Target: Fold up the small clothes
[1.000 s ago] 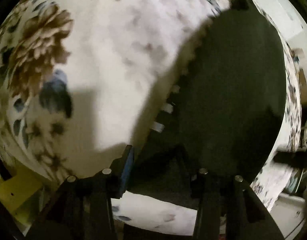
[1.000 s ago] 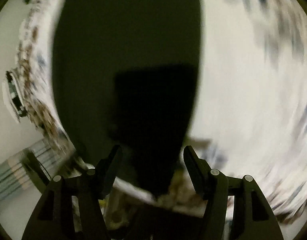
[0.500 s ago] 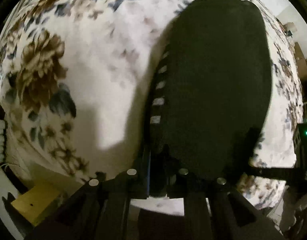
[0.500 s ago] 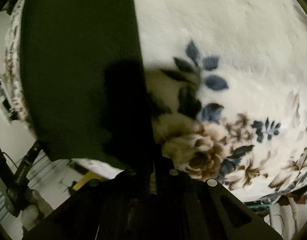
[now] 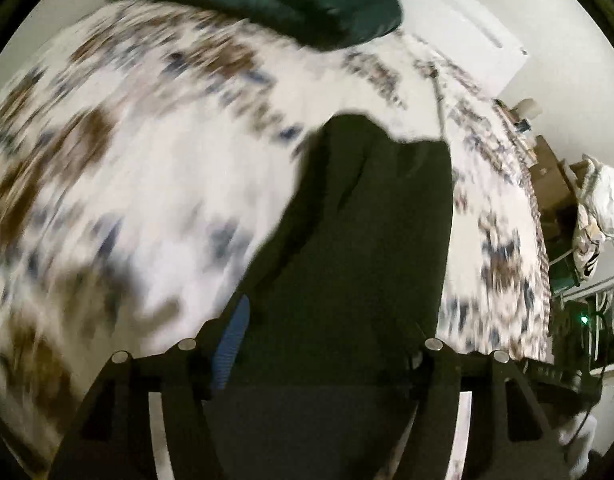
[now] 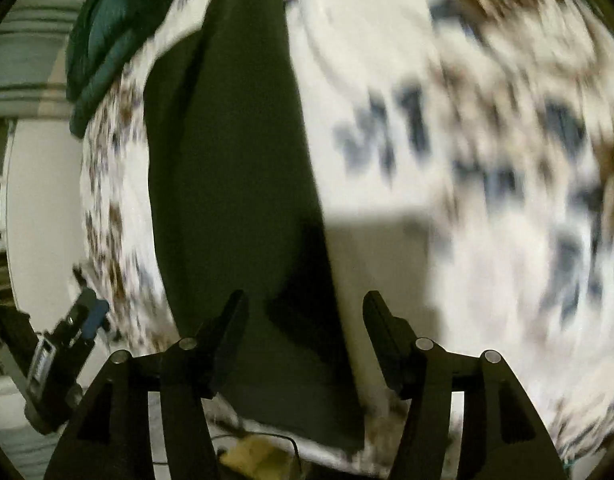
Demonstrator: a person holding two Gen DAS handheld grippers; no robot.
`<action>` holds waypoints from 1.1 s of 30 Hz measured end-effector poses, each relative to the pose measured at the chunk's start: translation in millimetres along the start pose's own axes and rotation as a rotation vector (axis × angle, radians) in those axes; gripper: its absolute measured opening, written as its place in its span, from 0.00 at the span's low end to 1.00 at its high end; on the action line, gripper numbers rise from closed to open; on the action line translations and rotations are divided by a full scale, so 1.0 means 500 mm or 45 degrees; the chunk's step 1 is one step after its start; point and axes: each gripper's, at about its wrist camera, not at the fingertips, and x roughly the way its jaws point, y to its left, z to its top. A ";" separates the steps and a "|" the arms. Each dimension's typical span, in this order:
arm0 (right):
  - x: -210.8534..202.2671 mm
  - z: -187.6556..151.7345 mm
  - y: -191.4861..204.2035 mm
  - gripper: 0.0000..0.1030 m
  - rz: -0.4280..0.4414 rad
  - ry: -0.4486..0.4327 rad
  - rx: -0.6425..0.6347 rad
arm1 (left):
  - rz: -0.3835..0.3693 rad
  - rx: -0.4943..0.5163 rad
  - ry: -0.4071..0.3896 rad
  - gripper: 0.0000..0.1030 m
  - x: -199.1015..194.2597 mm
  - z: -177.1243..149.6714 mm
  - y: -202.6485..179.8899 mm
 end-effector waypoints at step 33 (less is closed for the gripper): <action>0.125 0.291 0.066 0.48 -0.053 -0.040 0.055 | -0.455 0.013 0.303 0.40 0.308 0.274 0.063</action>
